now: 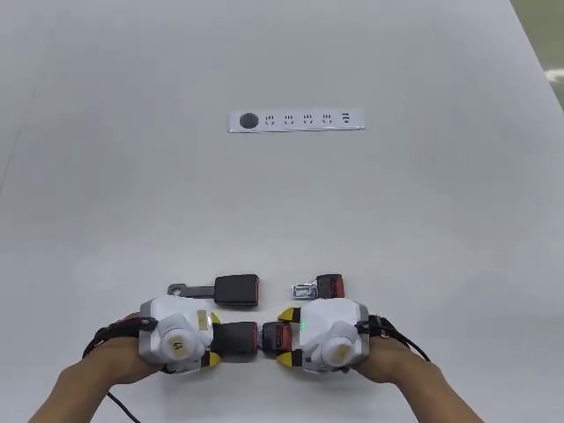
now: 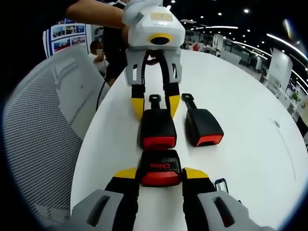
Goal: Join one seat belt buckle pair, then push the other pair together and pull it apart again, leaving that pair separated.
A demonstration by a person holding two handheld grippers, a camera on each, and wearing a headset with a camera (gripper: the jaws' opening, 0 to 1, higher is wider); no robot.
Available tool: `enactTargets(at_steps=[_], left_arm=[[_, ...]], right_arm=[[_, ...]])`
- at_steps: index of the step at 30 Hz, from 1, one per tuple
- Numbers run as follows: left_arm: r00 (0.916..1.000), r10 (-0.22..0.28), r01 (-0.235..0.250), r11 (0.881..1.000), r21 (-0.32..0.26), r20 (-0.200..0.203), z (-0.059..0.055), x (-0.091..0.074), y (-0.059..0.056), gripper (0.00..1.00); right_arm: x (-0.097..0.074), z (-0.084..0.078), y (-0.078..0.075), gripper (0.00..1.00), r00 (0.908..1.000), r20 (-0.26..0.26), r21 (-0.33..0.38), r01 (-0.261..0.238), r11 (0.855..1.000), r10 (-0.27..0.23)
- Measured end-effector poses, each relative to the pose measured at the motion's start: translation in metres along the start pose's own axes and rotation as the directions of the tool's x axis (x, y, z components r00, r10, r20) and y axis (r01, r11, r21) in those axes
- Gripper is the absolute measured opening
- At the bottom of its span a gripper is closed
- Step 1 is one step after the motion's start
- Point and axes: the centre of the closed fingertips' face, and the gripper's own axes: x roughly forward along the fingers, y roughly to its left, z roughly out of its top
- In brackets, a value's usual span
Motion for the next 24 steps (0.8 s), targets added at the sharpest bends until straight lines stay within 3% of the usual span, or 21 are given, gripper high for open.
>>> enactTargets(at_steps=[8, 17, 24], left_arm=[[0.9996, 0.028, -0.028, 1.000, -0.012, -0.008, -0.004, 0.001, 0.002, 0.34], [0.9988, 0.044, -0.043, 0.999, -0.024, 0.023, 0.009, -0.011, 0.003, 0.41], [0.9967, 0.066, -0.064, 0.997, -0.032, 0.048, 0.015, -0.024, 0.010, 0.43]], right_arm=[[-0.005, 0.004, -0.004, 0.34, 0.9998, 0.006, -0.001, 0.019, 1.000, -0.019], [-0.013, 0.000, -0.011, 0.39, 0.9995, 0.001, -0.002, 0.030, 1.000, -0.030], [-0.025, 0.000, -0.020, 0.40, 0.9985, 0.007, -0.012, 0.054, 0.998, -0.054]])
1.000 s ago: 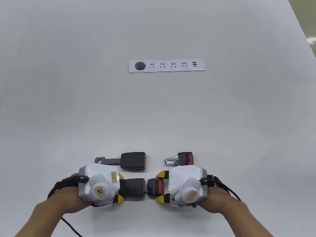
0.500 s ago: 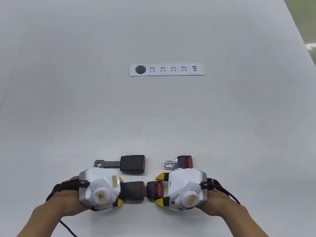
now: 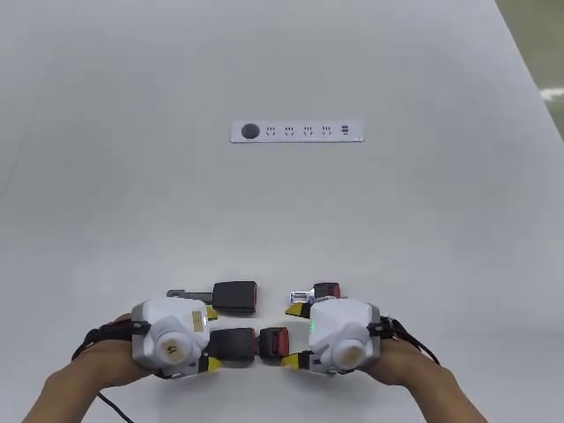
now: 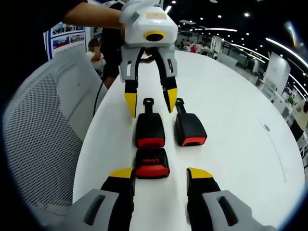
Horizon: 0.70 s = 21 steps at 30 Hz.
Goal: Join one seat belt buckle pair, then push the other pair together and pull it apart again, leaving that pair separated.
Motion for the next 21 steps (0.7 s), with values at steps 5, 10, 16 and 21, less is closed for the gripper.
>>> enactTargets(at_steps=[5, 10, 16, 21], left_arm=[[0.9985, 0.040, -0.040, 0.999, -0.021, 0.036, 0.009, -0.011, 0.014, 0.45], [0.9967, 0.060, -0.058, 0.998, -0.028, 0.055, 0.014, -0.017, 0.024, 0.47], [0.9942, 0.077, -0.074, 0.996, -0.043, 0.075, 0.017, -0.018, 0.036, 0.48], [0.9931, 0.087, -0.084, 0.996, -0.042, 0.079, 0.017, -0.018, 0.045, 0.48]], right_arm=[[-0.010, 0.000, -0.009, 0.42, 0.9998, 0.000, 0.002, 0.022, 1.000, -0.022], [-0.021, -0.001, -0.021, 0.42, 0.9984, 0.000, 0.001, 0.056, 0.998, -0.056], [-0.033, -0.012, -0.038, 0.43, 0.9951, -0.011, 0.015, 0.098, 0.995, -0.098], [-0.041, -0.023, -0.050, 0.43, 0.9916, -0.023, 0.034, 0.128, 0.991, -0.127]])
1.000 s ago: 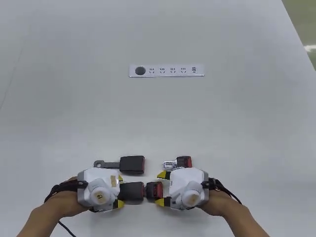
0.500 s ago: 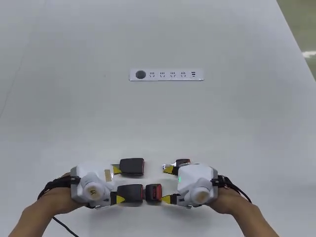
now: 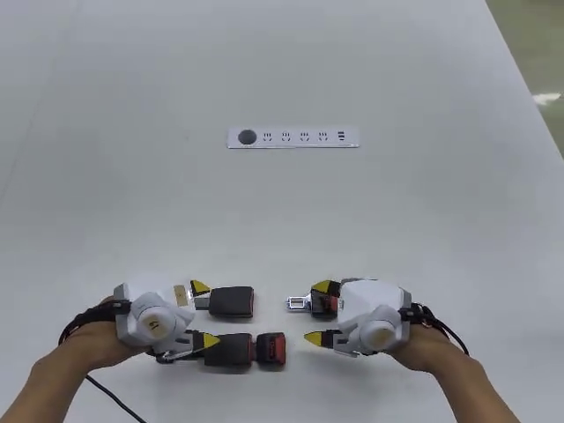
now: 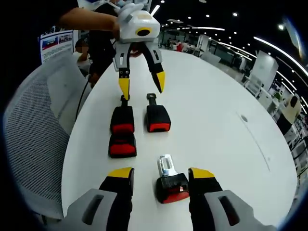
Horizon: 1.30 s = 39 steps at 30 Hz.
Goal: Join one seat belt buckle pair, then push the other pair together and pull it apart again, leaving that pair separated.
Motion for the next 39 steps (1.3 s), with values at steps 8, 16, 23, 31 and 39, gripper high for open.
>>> enactTargets(at_steps=[8, 16, 23, 31, 39], left_arm=[[1.0000, -0.003, 0.003, 1.000, 0.013, -0.003, 0.001, 0.007, 0.009, 0.48], [0.9986, -0.034, 0.035, 0.999, 0.026, -0.040, -0.004, 0.021, 0.014, 0.46], [0.9944, -0.071, 0.074, 0.997, 0.038, -0.079, -0.010, 0.032, 0.015, 0.39], [0.9875, -0.103, 0.111, 0.992, 0.064, -0.119, -0.015, 0.045, 0.018, 0.38], [0.9805, -0.116, 0.135, 0.984, 0.116, -0.159, -0.022, 0.054, 0.021, 0.33]], right_arm=[[-0.002, -0.017, -0.013, 0.44, 0.9996, -0.026, 0.014, 0.012, 1.000, -0.012], [-0.002, -0.026, -0.016, 0.43, 0.9985, -0.055, 0.012, -0.007, 1.000, 0.008], [0.000, -0.032, -0.016, 0.40, 0.9963, -0.079, -0.010, -0.035, 0.999, 0.034], [0.004, -0.038, -0.016, 0.35, 0.9915, -0.111, -0.044, -0.072, 0.996, 0.067], [0.009, -0.044, -0.019, 0.32, 0.9891, -0.122, -0.059, -0.090, 0.994, 0.083]])
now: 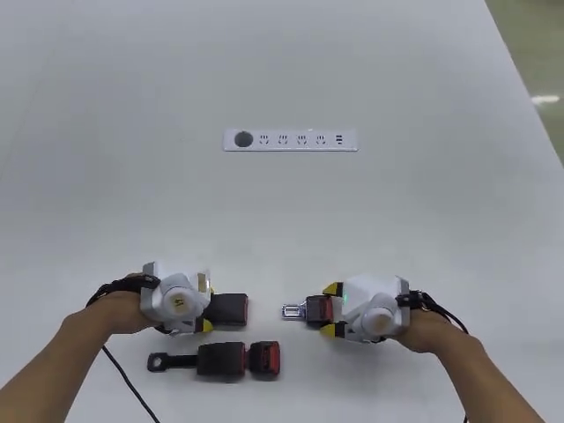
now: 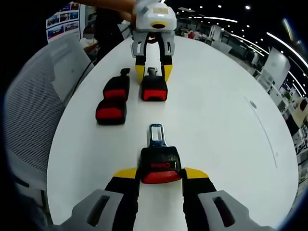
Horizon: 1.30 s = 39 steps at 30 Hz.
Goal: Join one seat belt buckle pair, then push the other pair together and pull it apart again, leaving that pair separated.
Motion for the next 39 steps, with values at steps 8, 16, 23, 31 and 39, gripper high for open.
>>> enactTargets(at_steps=[8, 16, 23, 31, 39], left_arm=[[0.9999, -0.012, 0.012, 1.000, 0.008, 0.001, 0.001, -0.002, -0.001, 0.32], [0.9998, -0.020, 0.020, 1.000, -0.007, -0.002, -0.001, -0.001, 0.000, 0.32], [0.9997, -0.022, 0.022, 1.000, -0.013, -0.001, 0.001, -0.003, -0.001, 0.31], [0.9997, -0.024, 0.024, 1.000, -0.018, 0.000, -0.001, -0.003, -0.002, 0.31], [0.9997, -0.025, 0.025, 1.000, -0.017, -0.007, -0.001, -0.003, -0.002, 0.31]], right_arm=[[-0.001, 0.001, 0.000, 0.31, 1.0000, 0.003, -0.009, -0.006, 1.000, 0.006], [0.000, 0.001, 0.000, 0.31, 0.9999, 0.003, -0.018, -0.010, 1.000, 0.010], [-0.001, 0.002, 0.001, 0.31, 0.9999, 0.002, -0.021, -0.012, 1.000, 0.012], [0.002, 0.007, 0.001, 0.31, 0.9998, 0.007, -0.024, -0.016, 1.000, 0.016], [0.007, 0.010, 0.001, 0.31, 0.9998, 0.011, -0.026, -0.017, 0.999, 0.018]])
